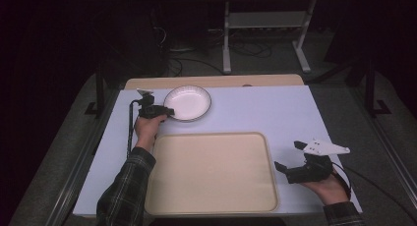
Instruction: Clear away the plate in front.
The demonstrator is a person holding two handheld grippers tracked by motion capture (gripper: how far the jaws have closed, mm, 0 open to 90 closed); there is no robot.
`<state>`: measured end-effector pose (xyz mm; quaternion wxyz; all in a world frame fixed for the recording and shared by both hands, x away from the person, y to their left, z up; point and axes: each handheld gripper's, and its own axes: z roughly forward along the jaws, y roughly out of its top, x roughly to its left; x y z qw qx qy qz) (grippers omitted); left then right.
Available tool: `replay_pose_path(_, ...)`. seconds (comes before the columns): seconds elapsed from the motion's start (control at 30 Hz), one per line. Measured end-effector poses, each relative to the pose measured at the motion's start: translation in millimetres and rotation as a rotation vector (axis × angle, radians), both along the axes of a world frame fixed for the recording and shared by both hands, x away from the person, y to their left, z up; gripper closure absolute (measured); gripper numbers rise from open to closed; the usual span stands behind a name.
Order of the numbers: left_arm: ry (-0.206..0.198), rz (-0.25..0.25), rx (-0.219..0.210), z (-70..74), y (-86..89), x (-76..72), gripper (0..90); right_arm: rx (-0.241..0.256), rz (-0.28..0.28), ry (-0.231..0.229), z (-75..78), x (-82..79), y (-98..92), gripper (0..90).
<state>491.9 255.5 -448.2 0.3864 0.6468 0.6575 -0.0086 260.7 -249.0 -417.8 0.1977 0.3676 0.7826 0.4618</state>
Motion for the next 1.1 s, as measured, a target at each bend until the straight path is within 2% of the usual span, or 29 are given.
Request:
replay_pose_path(0.17, 0.004, 0.009, 0.016, 0.7, -1.5, -0.2, 72.2, -0.002, 0.001, 0.002, -0.3, 0.1, 0.4, 0.0)
replay_pose_path(0.2, 0.015, 0.019, -0.021, -1.1, 0.3, 0.1, 73.3, -0.004, 0.003, 0.003, -0.7, 0.2, 0.7, 0.0)
replay_pose_path(0.5, 0.014, 0.025, -0.059, -2.3, 2.1, 0.3, 77.4, -0.004, 0.003, 0.004, -0.8, 0.3, 0.7, 0.0)
replay_pose_path(0.6, 0.001, 0.024, -0.091, -1.7, 4.4, -0.3, 79.9, -0.003, 0.000, 0.004, -0.7, 0.3, 0.3, 0.0)
replay_pose_path(0.73, -0.022, 0.014, -0.105, 1.6, 4.7, -1.5, 83.0, -0.002, 0.000, 0.003, -0.5, 0.1, 0.0, 0.0)
replay_pose_path(0.93, -0.055, 0.004, -0.089, 7.3, 1.9, -4.0, 85.1, -0.001, -0.002, 0.002, -0.1, -0.4, -0.3, 0.0)
replay_pose_path(1.1, -0.069, 0.010, -0.101, 7.2, 1.8, -5.2, 85.6, 0.000, -0.002, -0.001, 0.0, -0.5, -0.7, 0.0)
